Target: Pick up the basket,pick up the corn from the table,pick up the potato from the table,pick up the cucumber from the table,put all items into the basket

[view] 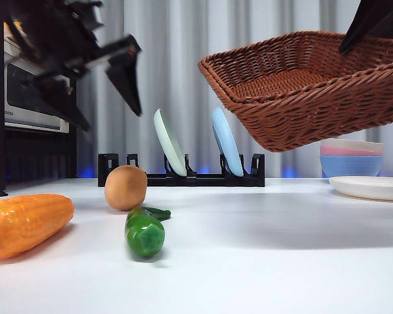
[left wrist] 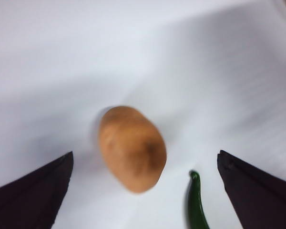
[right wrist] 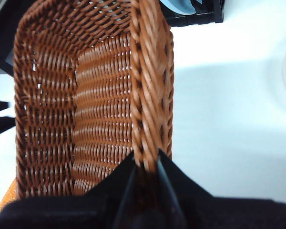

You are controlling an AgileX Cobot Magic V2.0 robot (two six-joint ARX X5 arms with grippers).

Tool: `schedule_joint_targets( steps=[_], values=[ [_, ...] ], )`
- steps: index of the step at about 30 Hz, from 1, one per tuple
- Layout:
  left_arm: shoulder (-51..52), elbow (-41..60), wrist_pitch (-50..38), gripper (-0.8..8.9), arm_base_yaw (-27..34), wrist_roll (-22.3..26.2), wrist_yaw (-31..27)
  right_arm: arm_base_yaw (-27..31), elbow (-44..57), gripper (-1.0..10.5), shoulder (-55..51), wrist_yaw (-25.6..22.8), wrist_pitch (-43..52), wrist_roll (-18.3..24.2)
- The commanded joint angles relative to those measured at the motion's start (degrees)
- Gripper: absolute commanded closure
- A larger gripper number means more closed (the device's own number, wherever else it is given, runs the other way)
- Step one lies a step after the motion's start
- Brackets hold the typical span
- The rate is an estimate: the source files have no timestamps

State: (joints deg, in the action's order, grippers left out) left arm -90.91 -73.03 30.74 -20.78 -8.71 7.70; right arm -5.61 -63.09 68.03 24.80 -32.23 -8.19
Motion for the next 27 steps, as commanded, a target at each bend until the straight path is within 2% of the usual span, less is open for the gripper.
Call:
schedule_joint_targets(
  steps=[1, 9, 22, 23, 24, 27],
  values=[
    [-4.26, -2.08, -0.2, 3.04, -0.57, -0.79, -0.42, 0.04, -0.09, 9.6, -0.59, 0.2, 0.28, -0.96],
    [-11.91, -4.26, -0.17, 3.04, -1.7, -1.84, -2.16, 0.04, -0.09, 9.6, -0.59, 0.2, -0.04, -0.94],
    [-16.55, -4.26, -2.19, 3.18, -1.75, -1.84, -1.6, 0.04, -0.09, 9.6, -0.59, 0.2, -0.02, -0.94],
    [-16.59, -4.26, -2.25, 3.49, -1.75, -1.84, -1.62, 0.04, -0.09, 9.6, -0.59, 0.2, -0.02, -0.94],
    [-16.59, -4.26, -2.23, 4.21, -1.75, -1.81, -1.64, 0.04, -0.09, 9.6, -0.61, 0.2, -0.02, -0.94],
    [-16.59, -4.26, -2.16, 7.23, -1.75, -1.05, -1.4, 0.04, -0.09, 9.6, -0.59, 0.2, -0.02, -0.94]
  ],
)
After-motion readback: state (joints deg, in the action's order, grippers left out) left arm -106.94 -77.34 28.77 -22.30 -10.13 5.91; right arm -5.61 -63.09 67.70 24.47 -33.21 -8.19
